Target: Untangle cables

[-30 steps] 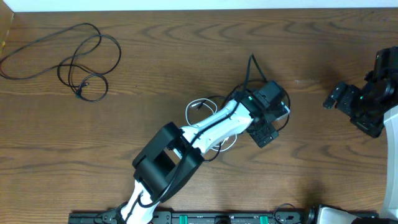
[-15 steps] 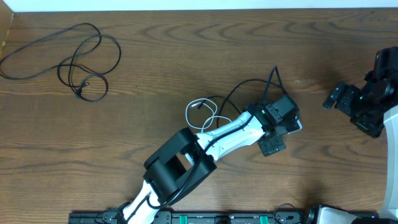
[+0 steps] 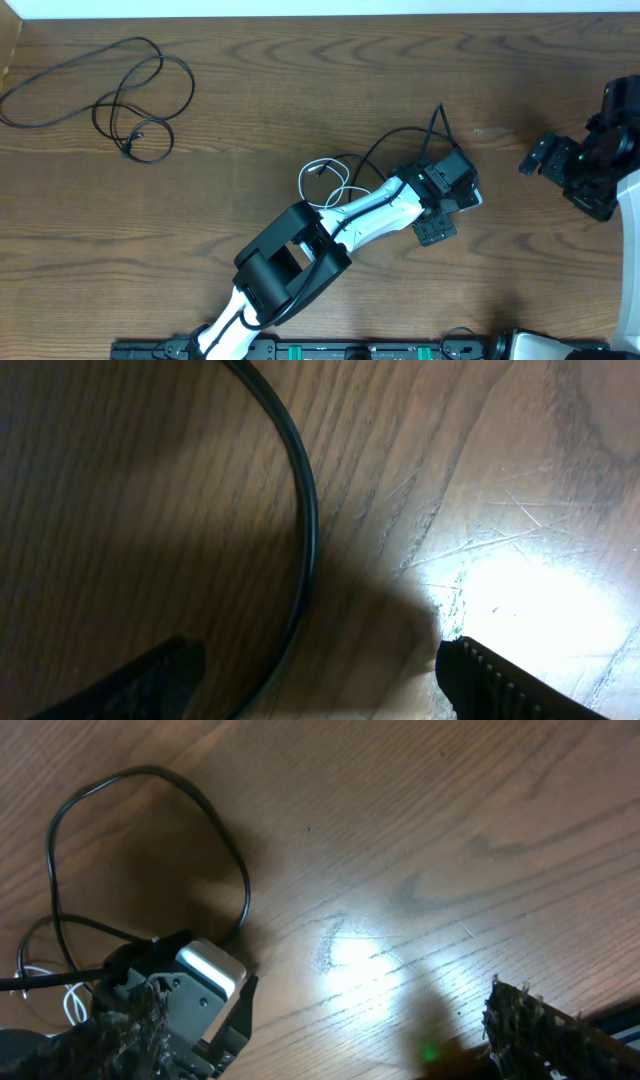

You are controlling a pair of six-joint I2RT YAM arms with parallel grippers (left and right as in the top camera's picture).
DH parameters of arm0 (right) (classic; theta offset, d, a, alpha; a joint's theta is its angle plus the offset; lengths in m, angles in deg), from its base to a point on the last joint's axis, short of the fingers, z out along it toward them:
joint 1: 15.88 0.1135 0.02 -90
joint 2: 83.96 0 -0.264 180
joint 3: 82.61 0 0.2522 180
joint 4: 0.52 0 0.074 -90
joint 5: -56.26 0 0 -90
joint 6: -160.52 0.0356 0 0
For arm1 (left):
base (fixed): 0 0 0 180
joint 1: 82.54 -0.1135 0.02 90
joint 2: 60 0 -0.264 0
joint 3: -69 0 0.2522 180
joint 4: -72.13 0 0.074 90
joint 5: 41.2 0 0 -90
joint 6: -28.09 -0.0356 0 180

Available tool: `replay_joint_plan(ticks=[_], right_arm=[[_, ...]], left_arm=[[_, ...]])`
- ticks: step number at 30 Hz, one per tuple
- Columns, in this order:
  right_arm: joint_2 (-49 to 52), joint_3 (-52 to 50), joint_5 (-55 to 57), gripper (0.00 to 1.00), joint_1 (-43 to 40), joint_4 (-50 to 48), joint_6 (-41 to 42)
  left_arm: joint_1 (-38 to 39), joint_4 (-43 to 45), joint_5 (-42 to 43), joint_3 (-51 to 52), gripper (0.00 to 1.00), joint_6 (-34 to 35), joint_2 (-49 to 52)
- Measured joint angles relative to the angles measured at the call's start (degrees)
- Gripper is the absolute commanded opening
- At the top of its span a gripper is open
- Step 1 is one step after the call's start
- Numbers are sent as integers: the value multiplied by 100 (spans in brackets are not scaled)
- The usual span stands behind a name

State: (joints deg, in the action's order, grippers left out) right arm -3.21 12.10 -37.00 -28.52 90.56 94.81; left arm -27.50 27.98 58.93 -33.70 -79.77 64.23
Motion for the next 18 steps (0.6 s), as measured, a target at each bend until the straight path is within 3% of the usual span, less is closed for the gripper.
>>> replay_joint_plan(ticks=[7, 9, 14, 17, 18], right_arm=[[0, 0, -2, 99, 0, 9, 0], [0, 0, -7, 99, 0, 11, 0], [0, 0, -13, 99, 0, 9, 0], [0, -2, -15, 99, 0, 11, -2], [0, -2, -15, 99, 0, 9, 0]], left_arm=[[-20, 31, -24, -15, 79, -22, 94], [-20, 24, -28, -37, 75, -20, 116], [-26, 31, -105, -76, 40, -22, 149], [-35, 42, -107, -83, 12, -4, 153], [-35, 39, -105, -83, 8, -15, 153]])
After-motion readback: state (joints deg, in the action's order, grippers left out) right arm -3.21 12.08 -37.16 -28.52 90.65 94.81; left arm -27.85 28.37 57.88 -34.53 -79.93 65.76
